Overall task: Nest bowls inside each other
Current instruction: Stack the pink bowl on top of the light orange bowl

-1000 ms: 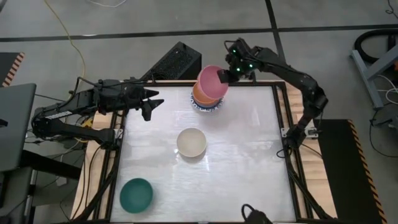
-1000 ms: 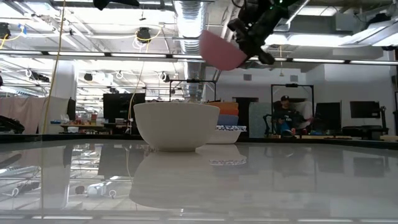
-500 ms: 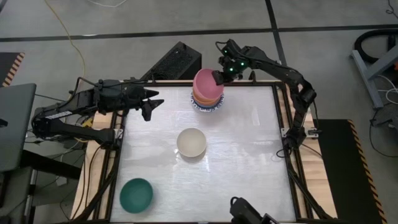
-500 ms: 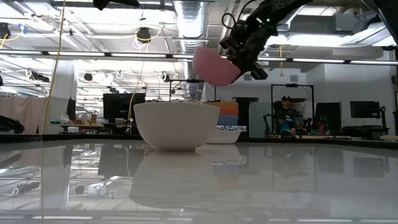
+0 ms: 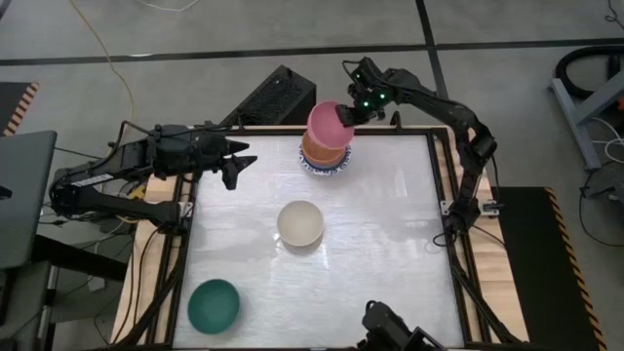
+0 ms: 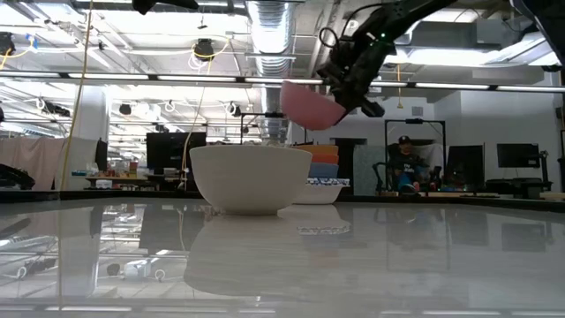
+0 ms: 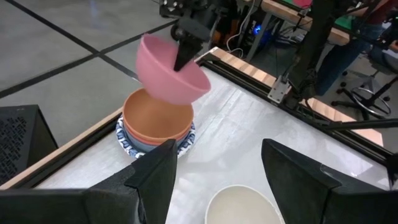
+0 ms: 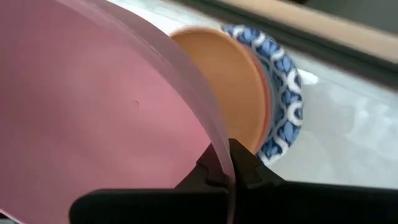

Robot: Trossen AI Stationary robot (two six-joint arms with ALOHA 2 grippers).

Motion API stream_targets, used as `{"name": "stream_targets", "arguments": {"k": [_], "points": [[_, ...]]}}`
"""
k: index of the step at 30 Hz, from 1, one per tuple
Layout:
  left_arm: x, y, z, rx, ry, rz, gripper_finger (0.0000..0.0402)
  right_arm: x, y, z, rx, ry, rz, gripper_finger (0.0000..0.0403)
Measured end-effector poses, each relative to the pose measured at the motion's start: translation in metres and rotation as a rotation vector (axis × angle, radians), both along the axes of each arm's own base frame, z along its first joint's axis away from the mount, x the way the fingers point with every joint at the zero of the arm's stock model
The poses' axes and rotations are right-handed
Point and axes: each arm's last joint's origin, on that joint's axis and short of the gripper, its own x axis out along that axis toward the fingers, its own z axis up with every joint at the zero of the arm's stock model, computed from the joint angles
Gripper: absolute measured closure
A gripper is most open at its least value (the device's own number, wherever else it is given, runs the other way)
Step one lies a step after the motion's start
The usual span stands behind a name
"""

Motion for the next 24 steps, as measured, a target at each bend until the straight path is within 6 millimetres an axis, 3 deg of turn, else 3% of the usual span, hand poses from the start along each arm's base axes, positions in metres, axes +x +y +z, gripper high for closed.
{"name": "stream_targets", "arguments": {"k": [6,18,24], "points": [[0.002,0.0,-0.002,-0.02,0.012,-0.01,0.0177,0.011,-0.005,-0.02,0.035,0.034,0.01,0.0398],[0.003,0.0,-0.005,-0.049,0.03,-0.011,0.0177,0.012,-0.008,-0.024,0.04,0.04,0.008,0.0398],[0.003,0.0,-0.005,-0.052,0.028,-0.01,0.0177,0.017,-0.006,-0.036,0.051,0.109,0.002,0.0398]]}}
